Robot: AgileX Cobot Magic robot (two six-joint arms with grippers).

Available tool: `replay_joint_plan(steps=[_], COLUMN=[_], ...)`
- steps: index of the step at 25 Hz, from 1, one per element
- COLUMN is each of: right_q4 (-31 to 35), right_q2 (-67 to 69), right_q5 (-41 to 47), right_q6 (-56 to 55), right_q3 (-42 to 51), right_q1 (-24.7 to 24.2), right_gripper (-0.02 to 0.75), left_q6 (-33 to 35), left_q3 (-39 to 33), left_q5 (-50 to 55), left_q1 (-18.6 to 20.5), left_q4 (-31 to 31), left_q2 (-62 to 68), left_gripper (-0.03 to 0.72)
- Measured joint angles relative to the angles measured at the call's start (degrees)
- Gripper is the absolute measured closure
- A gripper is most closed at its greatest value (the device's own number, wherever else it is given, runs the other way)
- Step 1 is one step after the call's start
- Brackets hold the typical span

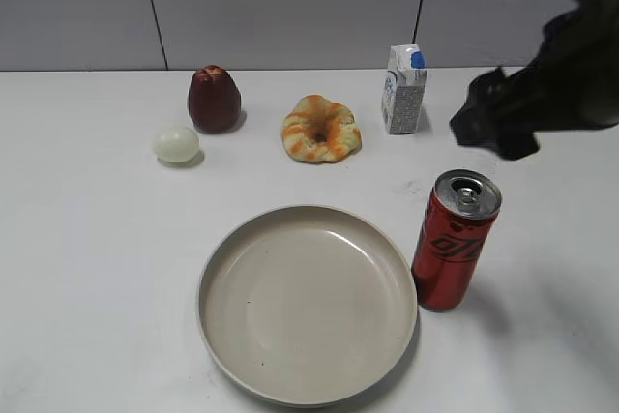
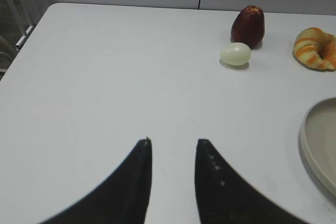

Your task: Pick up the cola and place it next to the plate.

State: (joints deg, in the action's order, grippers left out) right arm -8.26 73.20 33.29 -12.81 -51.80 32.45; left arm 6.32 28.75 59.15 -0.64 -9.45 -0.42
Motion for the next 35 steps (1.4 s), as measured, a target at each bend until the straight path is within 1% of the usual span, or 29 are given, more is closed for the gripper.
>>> replay_joint_plan(steps=[3,5,7,10,14,18,21,25,35], right_q4=[-1.2,-1.1,-0.3,2.1,5.6,5.8,5.9,6.0,6.0], right_q2=[-5.3,-9.0,-13.1,-19.7,-29.6,-39.8,-45.8,-50.2,-50.3], right_q5=[10.7,17.7,24.6,30.0,31.5,31.6,29.8,27.0,26.9], right_q6=[0.0,0.0,0.0,0.8,3.9,7.1,8.2,8.7,8.8], right_q3=[-3.4,-3.6,-2.3,2.4,11.3,18.5,21.9,23.2,23.3], right_q1=[0.0,0.0,0.0,0.0,0.0,0.0,0.0,0.0,0.0], right_gripper=[0.096,0.108,0.128,0.15,0.155,0.155,0.155,0.155,0.155], left_q6=[0.0,0.0,0.0,0.0,0.0,0.0,0.0,0.0,0.0], left_q3=[0.0,0.0,0.0,0.0,0.0,0.0,0.0,0.0,0.0], left_q5=[0.0,0.0,0.0,0.0,0.0,0.0,0.0,0.0,0.0], left_q1=[0.0,0.0,0.0,0.0,0.0,0.0,0.0,0.0,0.0], left_q4=[0.0,0.0,0.0,0.0,0.0,0.0,0.0,0.0,0.0], left_q2=[0.0,0.0,0.0,0.0,0.0,0.0,0.0,0.0,0.0], left_gripper=[0.461,0.461,0.461,0.461,0.461,0.461,0.461,0.461,0.461])
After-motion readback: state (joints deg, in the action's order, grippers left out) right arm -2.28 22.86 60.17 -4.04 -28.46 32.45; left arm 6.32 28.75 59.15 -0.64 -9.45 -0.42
